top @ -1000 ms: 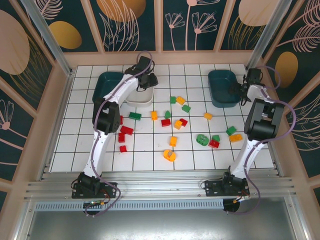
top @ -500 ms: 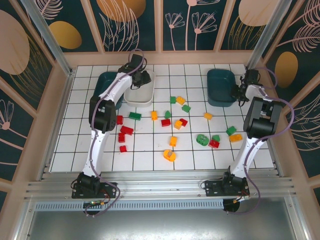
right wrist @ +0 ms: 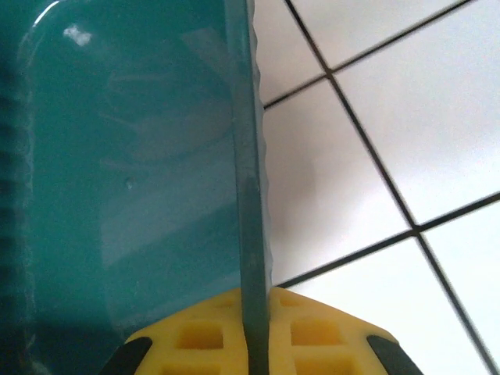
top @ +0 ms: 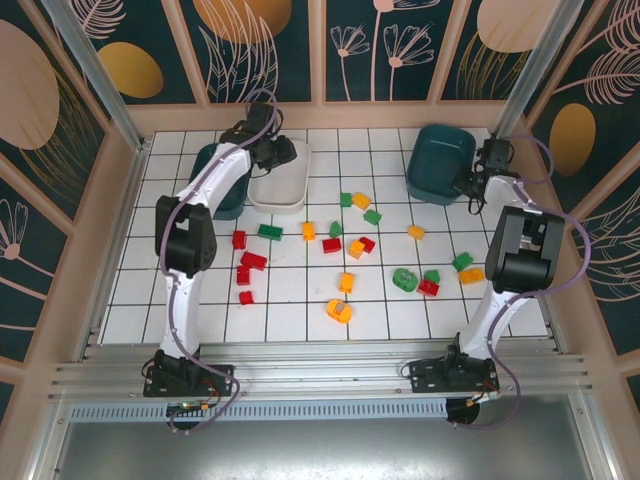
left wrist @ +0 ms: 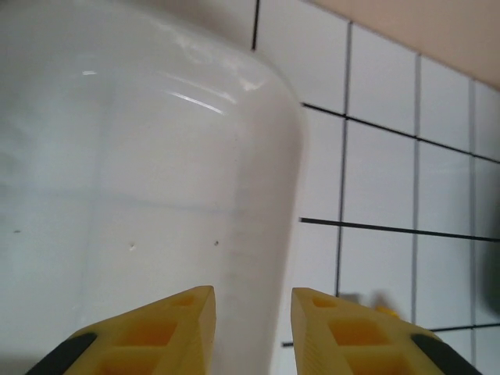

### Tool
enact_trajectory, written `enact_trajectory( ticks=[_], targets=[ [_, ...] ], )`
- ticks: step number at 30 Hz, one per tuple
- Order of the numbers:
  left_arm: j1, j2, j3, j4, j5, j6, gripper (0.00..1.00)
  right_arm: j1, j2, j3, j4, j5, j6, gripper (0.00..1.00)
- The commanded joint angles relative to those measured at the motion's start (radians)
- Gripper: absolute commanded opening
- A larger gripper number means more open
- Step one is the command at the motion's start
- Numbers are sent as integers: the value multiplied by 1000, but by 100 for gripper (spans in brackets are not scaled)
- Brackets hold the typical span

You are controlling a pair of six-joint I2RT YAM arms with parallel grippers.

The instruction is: Sort the legos into containers by color

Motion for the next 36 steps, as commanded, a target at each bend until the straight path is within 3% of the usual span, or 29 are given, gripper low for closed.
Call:
enact_trajectory(
  ticks=[1,6,12,15,24,36],
  targets=[
    [11,-159,-116,85,-10,42,33,107,-42,8,94,-31,67,0],
    [43,-371,-437,229,-13,21,34,251,85,170,92,37,87,0],
    [106,-603,-782,346,-14,-13,37,354,343,505,-59,66,71,0],
    [132,-689,-897,363,-16,-13,39,385,415,588,-116,109,77,0],
    [141,-795,-1014,360,-27,2,41,476,410,531,-174,144,115,0],
    [141,-811,-1057,398,-8,-3,42,569,336,402,-257,218,222,0]
  ],
)
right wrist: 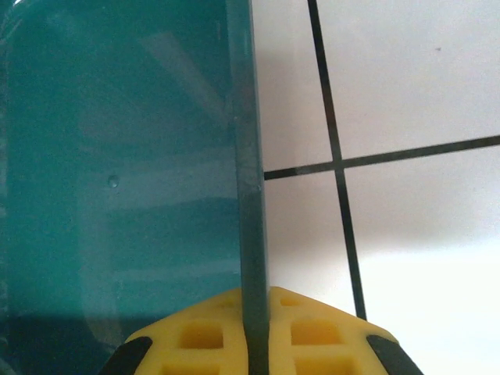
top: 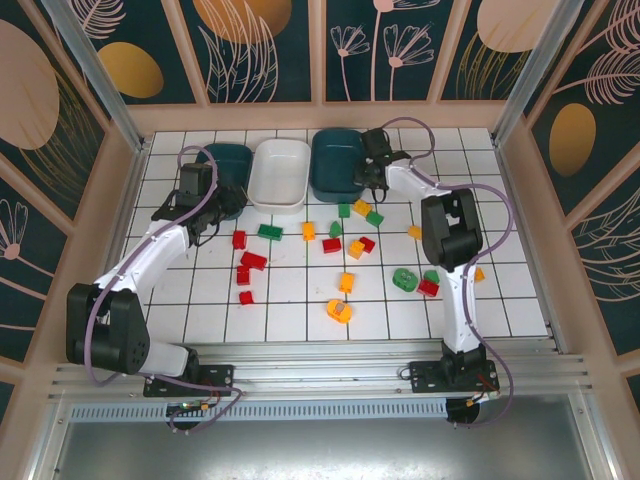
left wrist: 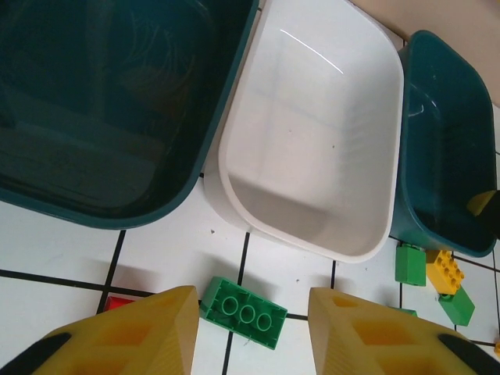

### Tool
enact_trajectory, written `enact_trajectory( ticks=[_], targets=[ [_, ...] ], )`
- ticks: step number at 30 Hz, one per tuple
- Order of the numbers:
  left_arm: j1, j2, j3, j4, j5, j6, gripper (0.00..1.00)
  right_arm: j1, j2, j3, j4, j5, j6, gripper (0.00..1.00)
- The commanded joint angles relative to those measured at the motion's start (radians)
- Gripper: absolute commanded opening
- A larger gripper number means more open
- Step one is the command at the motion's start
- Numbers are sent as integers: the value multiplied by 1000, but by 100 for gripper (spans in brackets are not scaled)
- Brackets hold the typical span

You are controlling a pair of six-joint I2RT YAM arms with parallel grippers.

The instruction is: Sort the legos into containers by color

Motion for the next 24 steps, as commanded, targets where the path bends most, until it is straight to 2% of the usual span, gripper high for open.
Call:
enact_trajectory(
  ticks=[1,11,18,19,22,24],
  targets=[
    [3,-15,-15,38,13,-2,42,37,-29,-44,-83,40,50,0],
    [3,-36,-60,74,51,-32,42,71,-73,-146,-55,65,68,0],
    [3,-34,-78,97,48,-58,46,68,-104,-144,-65,81,50,1],
    [4,-35,-74,97,51,-58,46,63,-105,-146,-65,75,48,5],
    [3,-37,-70,96,56,-57,50,59,-112,-163,-59,40,43,28],
    [3,-40,-73,99,60,-60,53,58,-147,-198,-28,27,41,38]
  ],
)
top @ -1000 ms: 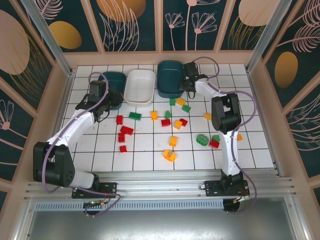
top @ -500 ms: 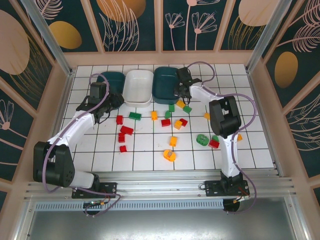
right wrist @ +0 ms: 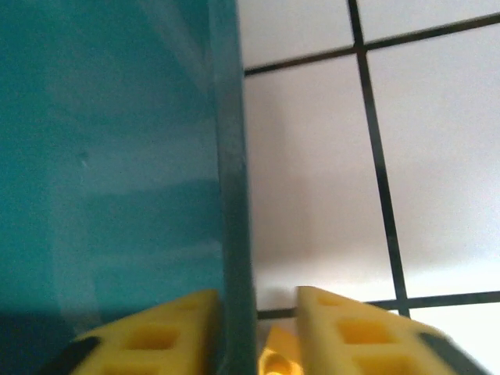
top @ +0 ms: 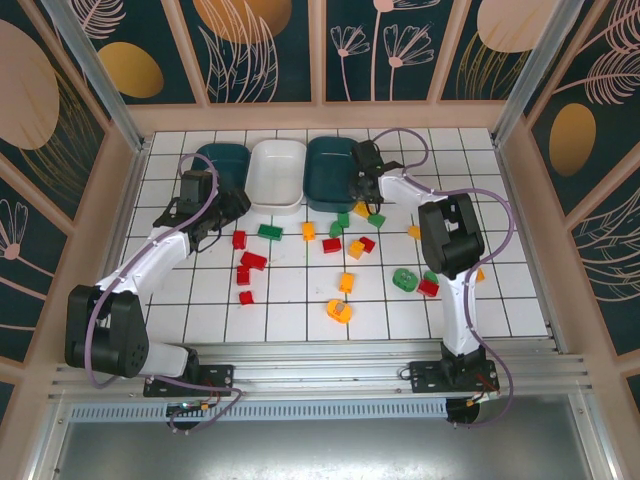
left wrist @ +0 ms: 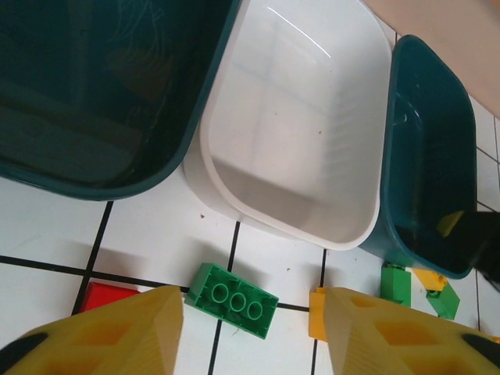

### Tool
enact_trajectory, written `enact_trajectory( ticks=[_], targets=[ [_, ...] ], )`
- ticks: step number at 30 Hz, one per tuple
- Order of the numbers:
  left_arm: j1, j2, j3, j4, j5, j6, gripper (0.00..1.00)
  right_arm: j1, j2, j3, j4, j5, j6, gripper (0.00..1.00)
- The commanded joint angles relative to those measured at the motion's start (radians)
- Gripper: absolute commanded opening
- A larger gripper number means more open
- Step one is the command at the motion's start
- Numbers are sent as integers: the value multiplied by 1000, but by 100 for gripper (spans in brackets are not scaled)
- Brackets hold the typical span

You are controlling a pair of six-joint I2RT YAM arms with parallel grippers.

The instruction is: Sort the legos into containers by color

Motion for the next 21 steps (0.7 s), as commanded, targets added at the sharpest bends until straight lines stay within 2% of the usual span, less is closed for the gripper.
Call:
enact_trajectory(
  ticks=[1,8,11,16,20,21],
  targets=[
    [3,-23,-1,31,22,-9,54,-8,-89,-64,-17,-17,-14,40],
    [3,-43,-1,31,59,-1,60,-98,-313,-198,23,-25,-57,47],
    [3,-48,-4,41,75,0,61,-152,-388,-288,53,-66,-92,49],
    [3,-26,10,49,109,-3,61,-218,-429,-378,4,-10,-139,49],
    [3,-21,2,62,133,-2,62,-251,-475,-474,24,-84,-176,50],
    [3,-17,2,63,141,-5,62,-251,-477,-480,11,-70,-177,50]
  ],
)
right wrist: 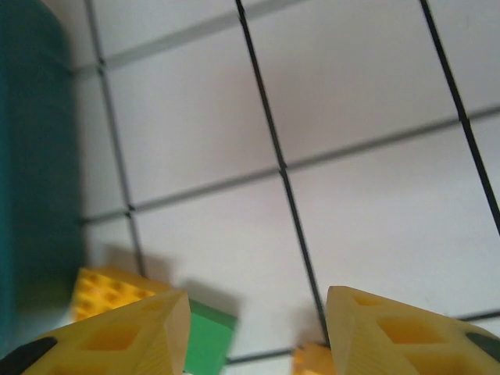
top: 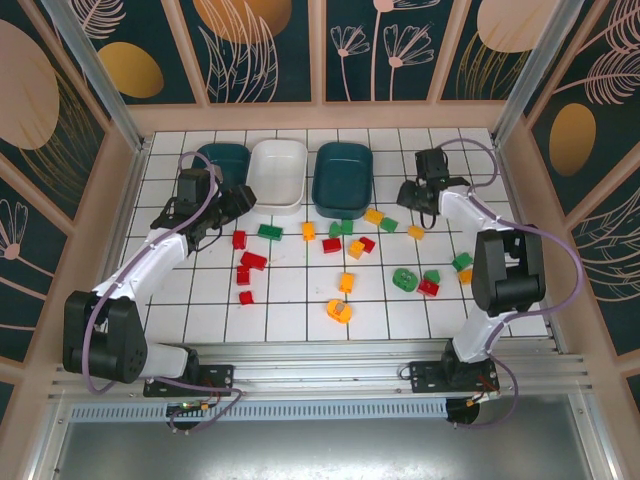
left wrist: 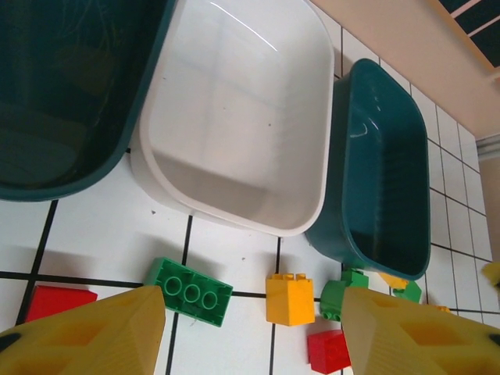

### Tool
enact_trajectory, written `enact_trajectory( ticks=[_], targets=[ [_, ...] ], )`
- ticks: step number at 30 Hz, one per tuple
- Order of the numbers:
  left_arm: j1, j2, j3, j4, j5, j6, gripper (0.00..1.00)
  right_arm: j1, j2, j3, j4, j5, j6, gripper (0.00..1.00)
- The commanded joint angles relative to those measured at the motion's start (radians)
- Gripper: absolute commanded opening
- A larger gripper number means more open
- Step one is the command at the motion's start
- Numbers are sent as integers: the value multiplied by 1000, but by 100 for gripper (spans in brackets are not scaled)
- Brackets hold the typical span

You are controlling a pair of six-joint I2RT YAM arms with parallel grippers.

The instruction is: Sort the legos into containers by color

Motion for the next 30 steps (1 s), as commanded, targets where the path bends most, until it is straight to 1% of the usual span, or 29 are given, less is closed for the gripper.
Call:
enact_trajectory(
  ticks=[1,4,5,6,7,11,17,19,25,26,30],
  targets=[
    [3,15,2,35,53,-6,62,-1,-37,-43,-44,6,-38,50],
    [3,16,-21,62,84,-23,62,1,-57,-101,-52,74,32,52],
    [3,14,-32,70,89,-28,62,2,-69,-126,-41,80,49,57],
    [2,12,-42,77,91,-33,62,2,-80,-146,-36,101,76,65],
    [3,10,-53,83,93,-36,62,3,-88,-165,-24,109,93,68],
    [3,19,-76,109,115,-49,62,3,-66,-192,16,54,136,69],
    [3,5,-98,111,116,-49,63,4,-13,-199,65,43,191,61],
    [2,1,-99,106,114,-45,63,3,2,-192,76,44,196,57],
    [2,-17,-99,89,102,-38,63,12,33,-165,59,46,186,54],
    [3,-21,-101,85,92,-38,63,14,32,-167,58,48,185,53],
    [3,-38,-105,59,46,-38,64,16,19,-181,71,61,180,37]
  ],
)
